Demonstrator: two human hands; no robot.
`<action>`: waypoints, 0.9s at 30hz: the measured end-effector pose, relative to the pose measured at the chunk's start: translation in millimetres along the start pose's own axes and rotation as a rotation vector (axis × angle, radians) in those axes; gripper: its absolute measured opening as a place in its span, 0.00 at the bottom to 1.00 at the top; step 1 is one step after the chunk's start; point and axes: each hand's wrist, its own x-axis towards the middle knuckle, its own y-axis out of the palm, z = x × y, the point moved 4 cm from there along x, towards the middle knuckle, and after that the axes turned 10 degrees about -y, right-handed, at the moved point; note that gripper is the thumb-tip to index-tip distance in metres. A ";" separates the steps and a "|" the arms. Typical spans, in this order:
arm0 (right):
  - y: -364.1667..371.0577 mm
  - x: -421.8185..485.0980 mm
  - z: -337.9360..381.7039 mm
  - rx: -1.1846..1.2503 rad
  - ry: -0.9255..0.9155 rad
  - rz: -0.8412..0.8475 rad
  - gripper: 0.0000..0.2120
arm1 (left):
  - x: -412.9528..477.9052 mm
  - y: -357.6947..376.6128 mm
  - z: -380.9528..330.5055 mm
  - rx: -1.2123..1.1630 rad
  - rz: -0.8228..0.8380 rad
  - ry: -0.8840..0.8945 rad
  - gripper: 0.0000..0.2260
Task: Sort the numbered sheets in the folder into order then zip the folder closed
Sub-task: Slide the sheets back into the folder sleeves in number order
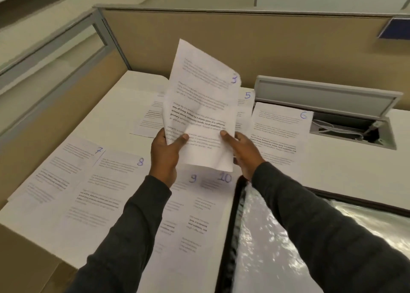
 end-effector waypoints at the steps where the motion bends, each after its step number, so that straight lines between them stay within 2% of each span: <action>1: -15.7 -6.2 7.3 0.050 -0.021 -0.032 0.21 | -12.1 11.8 5.1 -0.043 0.040 -0.029 0.13; 5: -81.8 -36.9 32.7 0.246 -0.059 -0.046 0.20 | -58.7 66.8 30.0 -0.113 0.171 -0.092 0.15; 8: -132.3 -66.8 48.6 0.229 -0.096 -0.075 0.19 | -89.9 110.4 54.8 -0.113 0.236 -0.112 0.14; 12: -204.2 -109.9 68.0 -0.130 -0.219 -0.190 0.14 | -116.6 161.2 101.6 0.036 0.273 -0.145 0.16; 15: -253.7 -136.2 83.9 -0.487 -0.342 -0.297 0.09 | -132.3 196.6 147.2 0.269 0.289 -0.235 0.20; 17: -281.6 -151.7 95.2 -0.662 -0.395 -0.349 0.11 | -144.3 221.6 176.6 0.427 0.321 -0.257 0.21; 19: -308.0 -166.0 105.0 -0.754 -0.430 -0.404 0.12 | -156.5 248.5 198.8 0.645 0.352 -0.169 0.18; 23: -349.6 -192.0 115.9 -0.719 -0.498 -0.500 0.07 | -174.2 296.6 225.5 1.217 0.374 0.261 0.17; 25: -367.9 -201.3 118.0 -0.647 -0.518 -0.567 0.04 | -180.5 315.9 234.0 1.376 0.444 0.454 0.17; 27: -385.5 -208.0 118.7 -0.528 -0.519 -0.622 0.04 | -183.3 330.7 241.0 1.480 0.522 0.547 0.18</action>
